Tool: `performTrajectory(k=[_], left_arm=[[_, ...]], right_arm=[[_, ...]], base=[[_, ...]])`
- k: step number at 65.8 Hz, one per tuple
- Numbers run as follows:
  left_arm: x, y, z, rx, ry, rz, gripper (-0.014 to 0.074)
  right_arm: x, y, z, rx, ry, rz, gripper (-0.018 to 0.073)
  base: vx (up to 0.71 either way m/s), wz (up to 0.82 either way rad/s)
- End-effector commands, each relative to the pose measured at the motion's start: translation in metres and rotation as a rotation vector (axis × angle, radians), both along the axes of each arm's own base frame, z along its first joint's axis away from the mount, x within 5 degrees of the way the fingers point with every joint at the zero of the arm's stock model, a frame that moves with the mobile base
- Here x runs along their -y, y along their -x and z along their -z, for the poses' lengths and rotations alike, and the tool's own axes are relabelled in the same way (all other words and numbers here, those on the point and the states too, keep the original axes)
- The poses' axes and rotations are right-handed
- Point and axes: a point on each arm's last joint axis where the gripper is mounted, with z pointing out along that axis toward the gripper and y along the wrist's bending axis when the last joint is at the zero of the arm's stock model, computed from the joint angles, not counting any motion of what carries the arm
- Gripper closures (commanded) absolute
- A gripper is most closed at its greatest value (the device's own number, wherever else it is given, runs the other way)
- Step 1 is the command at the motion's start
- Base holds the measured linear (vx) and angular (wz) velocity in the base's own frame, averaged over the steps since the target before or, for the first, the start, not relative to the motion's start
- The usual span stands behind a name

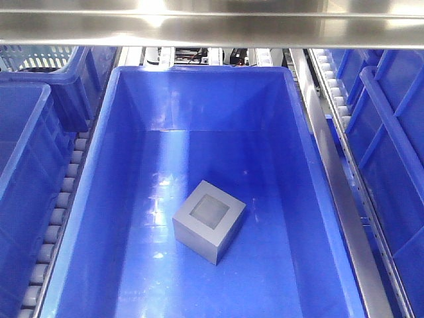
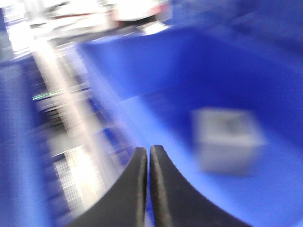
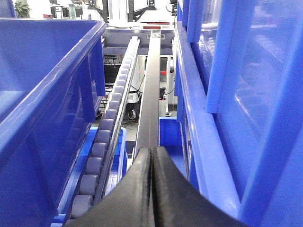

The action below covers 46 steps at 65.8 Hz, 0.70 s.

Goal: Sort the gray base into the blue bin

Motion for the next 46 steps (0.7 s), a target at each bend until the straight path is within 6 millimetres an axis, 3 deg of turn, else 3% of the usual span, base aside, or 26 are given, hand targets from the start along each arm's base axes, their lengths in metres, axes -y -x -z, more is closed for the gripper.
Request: performTrajectory(k=[1,12,29,46], left_arm=[[-0.006,-0.006,-0.005,0.115,0.028,-0.108,0.0602],[-0.016,-0.012,0.015,0.206,0.083,-0.252,0.0602],[-0.023,0.007,0.048,0.377,0.151,-0.328,0.0602],[-0.023,0.005,0.054,0.295,0.145,-0.337,0.0602]], right_arm=[[0.0,0.0,-0.002,0.071,0.011,-0.002,0.0568],[0.0,0.0,-0.002,0.071,0.011,-0.002,0.0568],[0.0,0.0,-0.002,0.071,0.011,-0.002,0.0568],[0.0,0.0,-0.002,0.071,0.011,-0.002,0.0568]], base=[[0.0,0.0],[0.0,0.0],[0.0,0.0],[0.0,0.0]])
